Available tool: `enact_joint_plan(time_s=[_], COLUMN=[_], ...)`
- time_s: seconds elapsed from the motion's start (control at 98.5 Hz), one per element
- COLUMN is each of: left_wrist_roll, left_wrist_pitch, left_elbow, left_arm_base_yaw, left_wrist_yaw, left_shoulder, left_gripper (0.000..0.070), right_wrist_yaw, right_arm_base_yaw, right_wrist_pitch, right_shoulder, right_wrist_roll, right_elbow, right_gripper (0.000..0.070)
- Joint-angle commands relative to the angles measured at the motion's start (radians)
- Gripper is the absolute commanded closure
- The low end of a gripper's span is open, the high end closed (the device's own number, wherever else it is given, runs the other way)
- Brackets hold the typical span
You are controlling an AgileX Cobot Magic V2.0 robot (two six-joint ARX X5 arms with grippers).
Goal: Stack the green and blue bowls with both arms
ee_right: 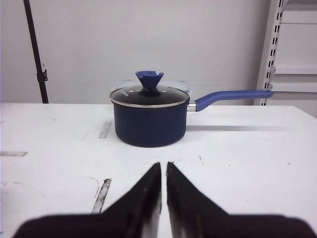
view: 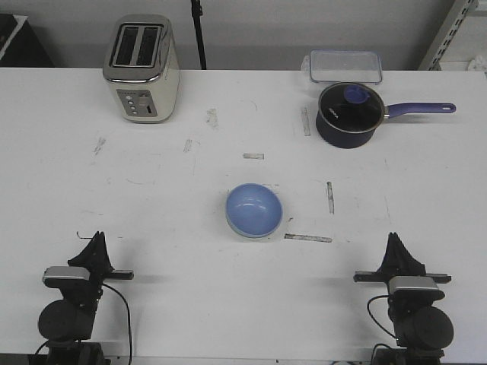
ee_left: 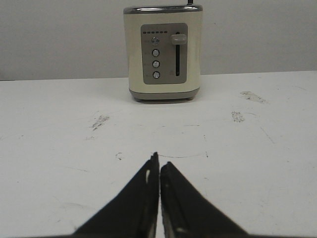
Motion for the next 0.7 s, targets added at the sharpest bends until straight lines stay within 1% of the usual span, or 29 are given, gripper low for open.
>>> enact_joint_plan(time_s=[0.0,0.142,0.254,0.376,0.498,0.691], left_wrist_roll=[0.005,0.005,0.005,0.005,0.005,0.005], left_wrist_pitch=[0.013,0.013,0.013,0.013,0.013,0.013], left_elbow=[-0.022,-0.022,-0.022,-0.022,-0.022,-0.022], left_arm_base_yaw=[-0.001,0.000,-0.001,0.000,0.000,0.000], left_wrist_yaw=[0.000,0.000,0.000,0.000,0.000,0.000], left_shoulder=[-0.002,-0.002,-0.002,-0.002,-0.002,-0.002], left_gripper=[0.0699,0.0699,0.0699,0.0699,0.0699,0.0699], right_wrist_yaw=[0.003,-0.002,-0.002,-0.001,-0.008,-0.027], right_arm_base_yaw=[-0.006,-0.010,-0.010,-0.010,-0.010,-0.010], right_wrist_pitch=[0.016,0.017,0.064,0.031,0.035,0.051], right_shoulder=[-0.013,-0.048,-0.048,-0.048,-0.048,-0.048], right_wrist_roll=[-0.003,-0.002,0.006,0.008,0.032,0.030], right_elbow=[-0.019,-0.064,-0.108,-0.107,-0.107,-0.107], right_gripper=[0.0685,0.0685,0.0685,0.0685,0.0685,0.0685])
